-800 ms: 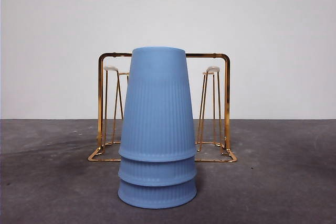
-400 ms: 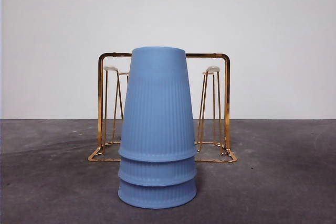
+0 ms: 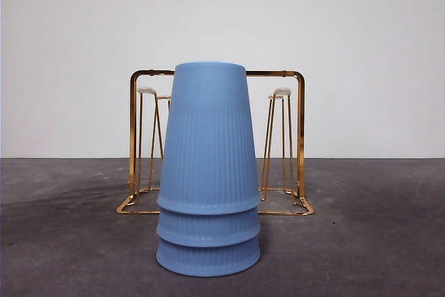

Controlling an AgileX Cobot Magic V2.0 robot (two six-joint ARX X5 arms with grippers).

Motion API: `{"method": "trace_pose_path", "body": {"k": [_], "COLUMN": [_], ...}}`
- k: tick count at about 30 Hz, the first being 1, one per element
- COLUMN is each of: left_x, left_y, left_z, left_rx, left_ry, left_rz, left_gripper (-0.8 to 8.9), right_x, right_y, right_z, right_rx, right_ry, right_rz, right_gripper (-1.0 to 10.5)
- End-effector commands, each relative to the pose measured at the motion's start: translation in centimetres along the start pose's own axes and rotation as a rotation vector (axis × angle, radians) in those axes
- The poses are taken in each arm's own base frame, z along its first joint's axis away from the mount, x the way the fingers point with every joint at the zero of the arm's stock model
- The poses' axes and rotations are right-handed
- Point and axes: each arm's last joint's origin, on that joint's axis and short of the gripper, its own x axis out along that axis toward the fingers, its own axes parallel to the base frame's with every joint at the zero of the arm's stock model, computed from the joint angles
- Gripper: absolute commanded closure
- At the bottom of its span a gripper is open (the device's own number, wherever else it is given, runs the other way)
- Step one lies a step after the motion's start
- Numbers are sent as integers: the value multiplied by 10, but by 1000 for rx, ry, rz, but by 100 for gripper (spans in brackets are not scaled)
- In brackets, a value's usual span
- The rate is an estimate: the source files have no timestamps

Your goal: Pick the top cup and place it on cupholder, pick up the mid cup and place it on cupholder, last pick the bottom cup and place it on cupholder.

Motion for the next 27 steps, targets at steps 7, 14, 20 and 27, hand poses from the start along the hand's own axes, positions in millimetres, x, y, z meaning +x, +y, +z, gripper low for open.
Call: {"method": "trace_pose_path", "body": {"k": [7, 14, 20, 27], "left_x": [-3, -3, -3, -3], "left_y": [-3, -3, -3, -3], "left_z": [7, 7, 7, 7], "left_rx": [12, 12, 15, 15], "left_ry": [-29, -29, -33, -33], "left_rz": [-10, -10, -10, -10], "left_gripper": [379, 380, 379, 379], "right_x": [48, 80, 100, 117], "right_y": [0, -5, -7, -10], "right_z": [20, 16, 14, 10], "right_rx": [-16, -29, -35, -26], "right_ry": [97, 187, 212, 253], "right_rz": [15, -20, -18, -19], "right_gripper": [535, 535, 534, 531]}}
